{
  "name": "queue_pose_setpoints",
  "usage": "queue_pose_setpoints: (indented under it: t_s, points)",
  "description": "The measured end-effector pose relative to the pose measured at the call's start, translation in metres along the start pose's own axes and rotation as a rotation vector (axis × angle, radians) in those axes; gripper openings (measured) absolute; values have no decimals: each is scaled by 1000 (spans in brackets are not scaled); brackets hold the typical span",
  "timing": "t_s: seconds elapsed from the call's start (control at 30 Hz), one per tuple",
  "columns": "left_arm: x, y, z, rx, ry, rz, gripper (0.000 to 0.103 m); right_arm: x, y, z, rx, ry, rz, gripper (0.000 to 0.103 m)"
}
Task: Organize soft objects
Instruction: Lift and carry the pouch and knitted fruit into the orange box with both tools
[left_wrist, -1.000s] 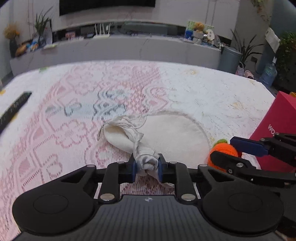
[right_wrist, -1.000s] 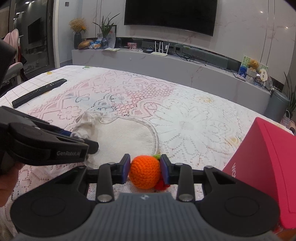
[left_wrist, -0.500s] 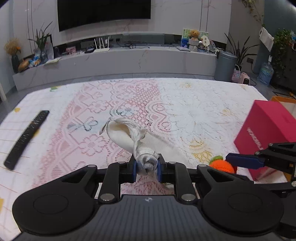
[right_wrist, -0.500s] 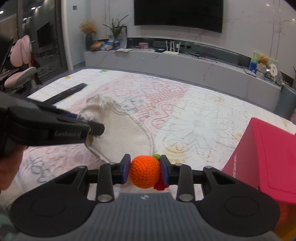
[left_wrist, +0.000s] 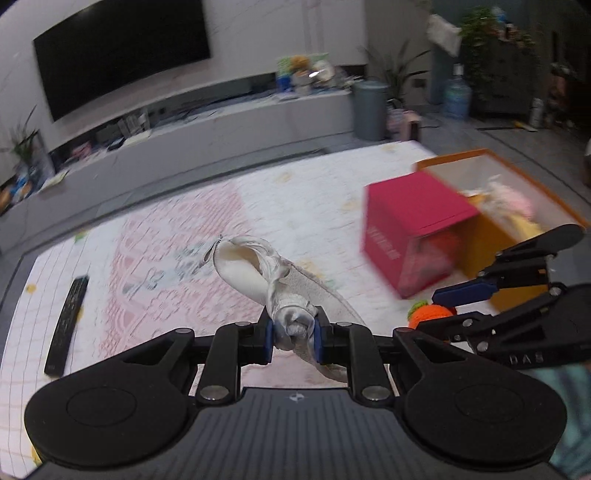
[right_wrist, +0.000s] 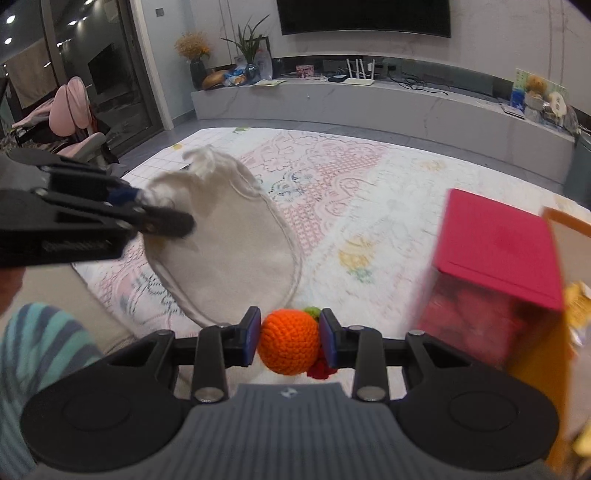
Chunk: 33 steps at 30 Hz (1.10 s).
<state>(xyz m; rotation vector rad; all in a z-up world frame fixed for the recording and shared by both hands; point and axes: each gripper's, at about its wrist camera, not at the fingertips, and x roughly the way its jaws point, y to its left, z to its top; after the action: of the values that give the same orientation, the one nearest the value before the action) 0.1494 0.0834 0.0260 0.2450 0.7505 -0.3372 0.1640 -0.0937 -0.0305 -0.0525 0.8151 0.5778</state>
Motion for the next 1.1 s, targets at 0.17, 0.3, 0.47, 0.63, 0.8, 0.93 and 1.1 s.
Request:
queue_pose_setpoints:
  t_s: [0.17, 0.3, 0.47, 0.63, 0.8, 0.93, 1.1]
  points:
    - [-37, -35, 19, 59, -72, -79, 22, -59, -25, -12, 37, -6, -21, 34]
    - [-54, -68, 44, 112, -131, -153, 22, -106, -50, -16, 65, -21, -73, 34]
    - [-53, -121, 78, 196, -186, -219, 22, -155, -90, -16, 87, -23, -179, 34]
    - [-25, -169, 103, 243, -190, -292, 22, -182, -133, -16, 117, 3, -269, 34]
    - [27, -217, 113, 317, -104, -346, 22, -181, -172, -22, 119, 83, -311, 34]
    - [68, -239, 112, 347, -34, -380, 22, -161, -195, -30, 120, 165, -315, 34]
    - [113, -261, 106, 397, 43, -386, 22, -129, -217, -42, 110, 278, -310, 34]
